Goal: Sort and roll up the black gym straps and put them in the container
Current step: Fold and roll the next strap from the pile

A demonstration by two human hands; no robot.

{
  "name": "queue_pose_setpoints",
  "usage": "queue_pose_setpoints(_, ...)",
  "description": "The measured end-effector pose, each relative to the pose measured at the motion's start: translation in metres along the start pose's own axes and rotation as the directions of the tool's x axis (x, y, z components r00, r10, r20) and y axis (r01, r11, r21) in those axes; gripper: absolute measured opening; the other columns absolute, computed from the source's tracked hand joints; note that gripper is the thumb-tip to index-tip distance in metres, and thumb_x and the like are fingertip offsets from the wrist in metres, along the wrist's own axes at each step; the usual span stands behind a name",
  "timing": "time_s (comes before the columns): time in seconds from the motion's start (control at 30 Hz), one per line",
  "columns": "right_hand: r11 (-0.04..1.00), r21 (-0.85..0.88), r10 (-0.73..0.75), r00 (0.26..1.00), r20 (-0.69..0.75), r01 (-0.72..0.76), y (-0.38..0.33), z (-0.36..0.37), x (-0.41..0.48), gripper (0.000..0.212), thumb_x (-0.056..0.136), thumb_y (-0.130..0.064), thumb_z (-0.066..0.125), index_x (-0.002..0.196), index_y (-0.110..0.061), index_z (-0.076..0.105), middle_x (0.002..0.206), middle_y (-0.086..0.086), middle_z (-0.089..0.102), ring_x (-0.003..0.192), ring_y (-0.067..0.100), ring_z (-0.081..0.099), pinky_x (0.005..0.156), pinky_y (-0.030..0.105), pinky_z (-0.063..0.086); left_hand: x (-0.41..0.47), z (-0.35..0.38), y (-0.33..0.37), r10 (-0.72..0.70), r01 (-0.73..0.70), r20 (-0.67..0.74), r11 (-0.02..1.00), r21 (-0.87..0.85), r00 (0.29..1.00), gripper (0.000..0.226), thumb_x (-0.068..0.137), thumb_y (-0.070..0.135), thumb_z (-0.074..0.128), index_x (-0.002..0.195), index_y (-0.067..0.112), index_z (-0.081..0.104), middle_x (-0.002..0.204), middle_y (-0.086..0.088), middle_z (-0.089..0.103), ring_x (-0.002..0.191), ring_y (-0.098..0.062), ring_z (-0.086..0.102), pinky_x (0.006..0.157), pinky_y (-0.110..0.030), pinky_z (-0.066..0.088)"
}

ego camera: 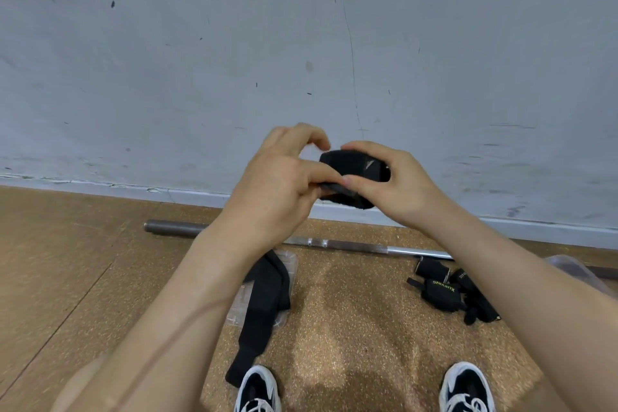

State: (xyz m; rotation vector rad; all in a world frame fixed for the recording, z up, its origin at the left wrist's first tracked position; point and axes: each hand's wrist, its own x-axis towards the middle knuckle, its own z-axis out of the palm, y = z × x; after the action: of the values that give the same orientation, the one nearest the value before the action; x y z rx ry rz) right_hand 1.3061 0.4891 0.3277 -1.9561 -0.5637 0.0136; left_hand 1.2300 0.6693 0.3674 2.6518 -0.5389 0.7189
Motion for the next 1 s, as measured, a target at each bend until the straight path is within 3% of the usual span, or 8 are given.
queue_pose_setpoints(0.13,0.999,-0.009,-0.051,0.988,0.148,0.053,-0.005,0.004,-0.004,0.035,0.088,-0.017,0.065,0.122,-0.027,0.066,0.111,-0.011,0.069,0.104,0.009,0.063,0.092,0.032,0.051,0.000,-0.001,0.003,-0.169,0.180,0.077,0.966,-0.186,0.983,0.014,0.087,0.014,0.071,0.096,0.020,0.079,0.092,0.005,0.076,0.088,-0.011,0.068,0.082,-0.038,0.054)
queue_pose_setpoints(0.3,0.975,0.212,0.017,0.970,0.244,-0.071,-0.018,0.005,-0.009,0.033,0.087,-0.015,0.047,0.098,-0.035,0.070,0.091,-0.010,0.072,0.089,0.008,0.065,0.082,0.031,0.054,0.004,-0.001,0.003,-0.378,0.375,0.067,0.853,-0.362,0.923,0.009,0.084,0.018,0.076,0.082,0.027,0.077,0.076,0.014,0.073,0.075,-0.003,0.067,0.075,-0.032,0.056)
queue_pose_setpoints(0.37,0.962,0.254,0.023,0.958,0.286,-0.099,-0.021,0.006,-0.011,0.032,0.078,-0.020,0.046,0.091,-0.033,0.072,0.075,-0.012,0.068,0.073,0.008,0.061,0.067,0.029,0.050,0.004,0.001,0.003,-0.412,0.410,0.077,0.836,-0.364,0.908,0.008,0.082,0.022,0.078,0.079,0.028,0.075,0.074,0.013,0.072,0.074,-0.003,0.065,0.074,-0.030,0.055)
queue_pose_setpoints(0.57,0.959,0.274,-0.008,0.957,0.291,-0.075,-0.023,0.008,-0.015,0.029,0.075,-0.022,0.047,0.086,-0.033,0.072,0.072,-0.007,0.061,0.072,0.008,0.057,0.070,0.034,0.050,0.005,0.007,-0.005,-0.443,0.433,0.064,0.822,-0.371,0.894,0.018,0.082,0.018,0.078,0.074,0.029,0.065,0.083,0.012,0.064,0.082,0.000,0.060,0.077,-0.013,0.044)
queue_pose_setpoints(0.7,0.988,0.154,-0.054,0.967,0.247,0.016,-0.025,0.008,-0.018,0.035,0.073,-0.026,0.052,0.102,-0.038,0.069,0.096,-0.002,0.068,0.093,0.012,0.063,0.086,0.034,0.052,0.004,0.010,-0.008,-0.581,0.569,0.192,0.584,-0.578,0.791,0.015,0.082,0.011,0.078,0.076,0.024,0.072,0.085,0.004,0.073,0.087,-0.018,0.070,0.081,-0.038,0.058)
queue_pose_setpoints(0.8,0.997,0.075,-0.045,0.972,0.232,0.028,-0.026,0.004,-0.020,0.043,0.068,-0.029,0.055,0.106,-0.049,0.059,0.108,-0.016,0.065,0.100,0.003,0.061,0.088,0.024,0.052,0.002,0.013,-0.009,-0.587,0.634,0.362,0.360,-0.684,0.724,0.011,0.083,0.004,0.074,0.083,0.012,0.065,0.081,-0.005,0.070,0.076,-0.021,0.068,0.065,-0.030,0.056)
queue_pose_setpoints(0.87,0.999,0.048,-0.028,0.974,0.227,0.017,-0.023,0.001,-0.020,0.047,0.067,-0.029,0.057,0.112,-0.042,0.060,0.110,-0.014,0.063,0.099,0.005,0.062,0.087,0.027,0.054,-0.001,0.015,-0.008,-0.536,0.659,0.485,0.191,-0.727,0.691,0.015,0.083,0.006,0.073,0.091,0.012,0.062,0.081,-0.007,0.069,0.072,-0.022,0.064,0.061,-0.030,0.051)
queue_pose_setpoints(1.0,0.969,0.240,0.006,0.982,0.190,-0.052,-0.020,0.002,-0.020,0.040,0.072,-0.043,0.074,0.109,-0.032,0.063,0.103,-0.009,0.065,0.095,0.009,0.065,0.082,0.028,0.055,0.000,0.017,-0.007,-0.552,0.603,0.442,0.144,-0.785,0.707,0.018,0.084,0.007,0.070,0.102,0.009,0.067,0.085,-0.008,0.074,0.075,-0.024,0.069,0.066,-0.035,0.055)
